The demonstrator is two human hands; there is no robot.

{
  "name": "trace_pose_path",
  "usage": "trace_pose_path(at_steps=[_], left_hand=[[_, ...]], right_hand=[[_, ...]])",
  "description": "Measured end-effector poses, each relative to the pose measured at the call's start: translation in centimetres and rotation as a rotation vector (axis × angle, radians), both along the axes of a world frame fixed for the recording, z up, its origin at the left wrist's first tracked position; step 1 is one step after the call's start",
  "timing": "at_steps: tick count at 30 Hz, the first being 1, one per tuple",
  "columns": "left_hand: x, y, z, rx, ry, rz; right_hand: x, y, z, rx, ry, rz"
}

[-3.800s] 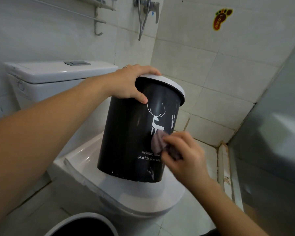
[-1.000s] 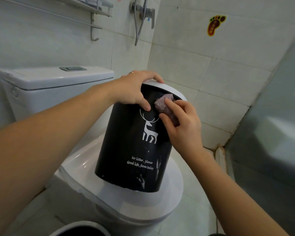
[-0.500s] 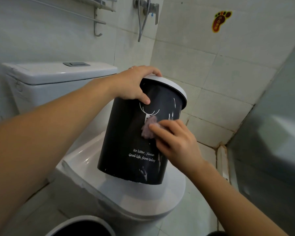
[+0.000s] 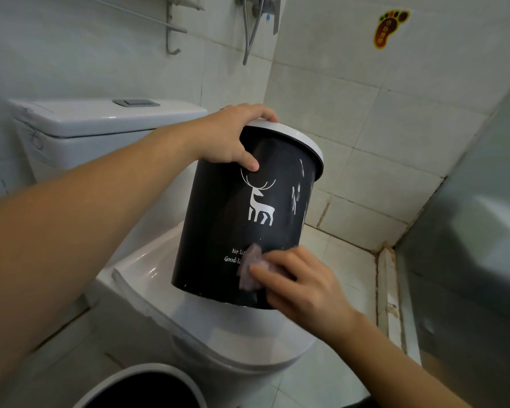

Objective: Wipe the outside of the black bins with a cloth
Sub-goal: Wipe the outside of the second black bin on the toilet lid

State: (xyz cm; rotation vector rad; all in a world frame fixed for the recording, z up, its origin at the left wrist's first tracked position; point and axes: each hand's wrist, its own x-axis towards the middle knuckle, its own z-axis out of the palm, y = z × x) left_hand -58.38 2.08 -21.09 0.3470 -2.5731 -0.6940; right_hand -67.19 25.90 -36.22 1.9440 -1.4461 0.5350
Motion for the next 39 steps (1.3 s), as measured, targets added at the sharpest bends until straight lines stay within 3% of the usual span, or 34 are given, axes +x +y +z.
trace_pose_path(at_steps=[5,13,19,26,32,39], left_hand=[[0.1,0.0,0.1,0.003,-0.008,0.003],[0.3,-0.4,0.1,0.045,-0.006,-0.008],[0.4,-0.2,0.1,0.046,-0.001,0.005],[0.5,-0.2,0.1,0.055,-0.002,0.006],[0.7,-0.1,0.3,0.061,-0.021,0.022],[-1.0,2.1,0.6,-0.222,-0.073,0.155]], right_hand=[[-0.1,-0.8,0.8,-0.12,-0.162,-0.13],[0.6,1.7,-1.4,0.083,0.046,0.025],[0.4,0.0,0.2,-0.075,-0.083,-0.133],[0.6,2.0,-1.4,0.084,0.067,-0.007],[-0.7,1.6,-1.6,-0.043,-0.068,-0.145],[-0.8,1.5,-2.5,-0.077,-0.116,-0.101]])
